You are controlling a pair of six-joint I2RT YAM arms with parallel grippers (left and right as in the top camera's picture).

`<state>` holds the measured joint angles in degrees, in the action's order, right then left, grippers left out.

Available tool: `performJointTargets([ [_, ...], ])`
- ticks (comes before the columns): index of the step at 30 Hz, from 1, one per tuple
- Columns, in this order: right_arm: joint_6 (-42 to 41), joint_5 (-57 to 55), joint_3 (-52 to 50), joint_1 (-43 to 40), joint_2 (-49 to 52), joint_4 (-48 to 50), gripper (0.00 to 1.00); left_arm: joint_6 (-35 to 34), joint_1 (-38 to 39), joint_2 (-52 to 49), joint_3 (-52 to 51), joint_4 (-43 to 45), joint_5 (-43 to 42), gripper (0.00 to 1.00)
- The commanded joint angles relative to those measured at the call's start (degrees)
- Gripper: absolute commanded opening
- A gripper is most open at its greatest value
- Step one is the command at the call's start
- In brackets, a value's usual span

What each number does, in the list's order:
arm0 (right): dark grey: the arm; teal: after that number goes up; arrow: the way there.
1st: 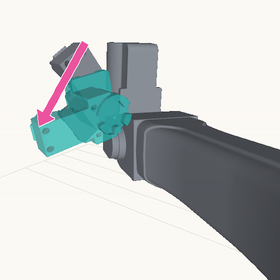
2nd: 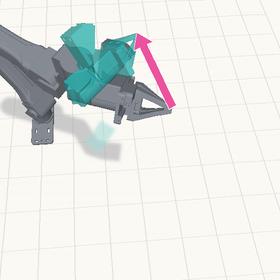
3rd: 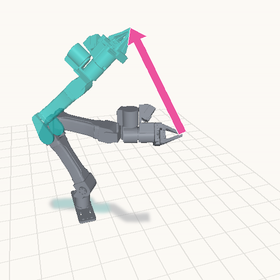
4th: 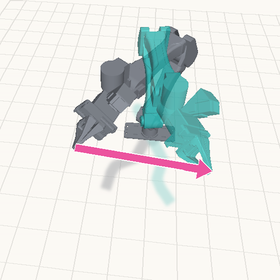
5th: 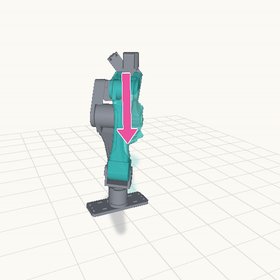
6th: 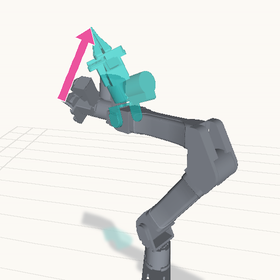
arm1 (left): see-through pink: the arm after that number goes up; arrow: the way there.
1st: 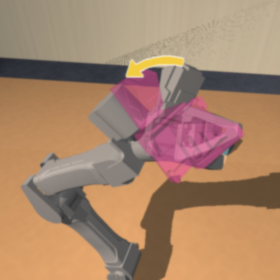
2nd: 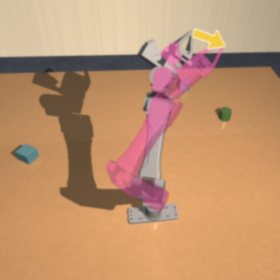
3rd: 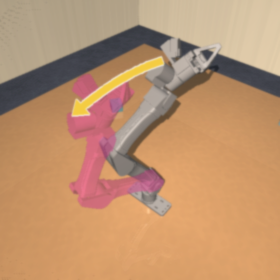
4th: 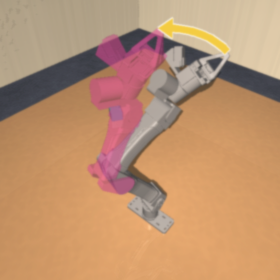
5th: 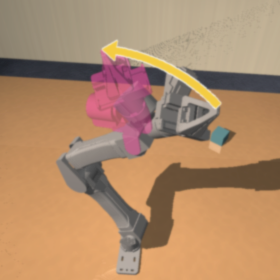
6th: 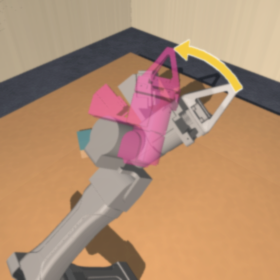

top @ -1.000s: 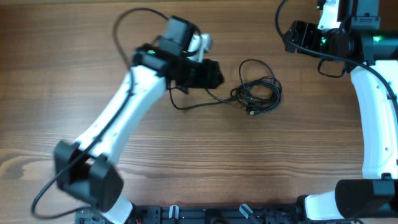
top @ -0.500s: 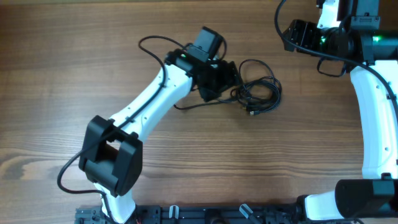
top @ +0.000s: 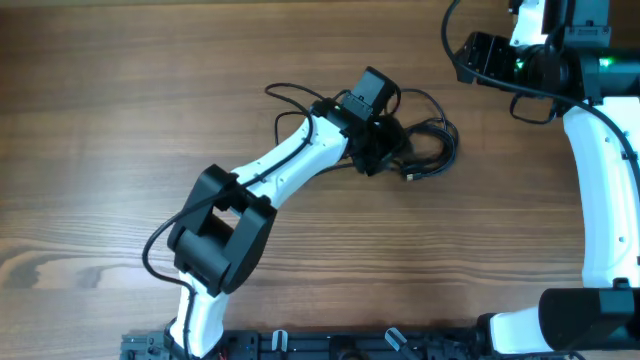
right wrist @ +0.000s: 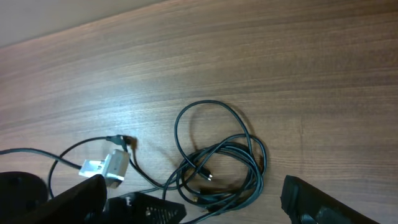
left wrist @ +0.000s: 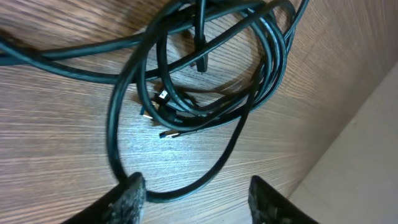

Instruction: Untangle cables

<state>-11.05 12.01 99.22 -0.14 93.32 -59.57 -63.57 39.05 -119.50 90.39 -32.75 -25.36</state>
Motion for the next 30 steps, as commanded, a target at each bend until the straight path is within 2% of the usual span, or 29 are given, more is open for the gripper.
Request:
performJointTargets([
  [1,0.6,-2.0,0.4,0.3,0.1,-0.5,0.92,-0.2,0.2,-1.5,-0.1,0.2,1.5,0.51],
  [4,0.6,-2.1,0.1,0.3,0.1,-0.4,0.92,5.5,0.2,-1.6,-0.1,-0.6,6.5,0.53],
  [7,0.5,-2.1,-1.7,0.3,0.1,0.5,0.92,19.8,0.2,-1.7,-0.1,-0.7,16.3,0.73],
  [8,0.6,-2.1,-2.2,0.3,0.1,0.6,0.92,22.4,0.2,-1.8,-0.1,-0.6,18.8,0.78],
  [11,0.5,-2.1,-3.2,0.3,0.3,0.6,0.92,30.6,0.2,-2.2,-0.1,1.0,21.9,0.80],
  [13,0.5,-2.1,-3.3,0.3,0.3,0.5,0.92,34.5,0.2,-2.7,-0.1,2.9,21.9,0.77],
  [16,0.5,-2.1,-3.3,0.3,0.3,0.5,0.92,34.9,0.2,-3.7,-0.1,5.0,21.9,0.54],
  [20,0.5,-2.1,-3.3,0.3,0.3,0.3,0.92,34.8,0.6,-5.0,-0.1,5.4,21.7,0.52],
  [25,0.5,-2.1,-3.3,0.3,0.3,0.3,0.92,34.8,1.2,-5.9,-0.1,4.7,17.3,0.52],
  [27,0.5,-2.1,-3.3,0.3,0.3,0.3,0.92,34.8,1.5,-5.9,-0.1,4.7,17.3,0.47],
  [30,0.5,-2.1,-3.3,0.3,0.3,0.3,0.92,34.9,1.3,-5.9,-0.1,4.7,17.6,0.30],
])
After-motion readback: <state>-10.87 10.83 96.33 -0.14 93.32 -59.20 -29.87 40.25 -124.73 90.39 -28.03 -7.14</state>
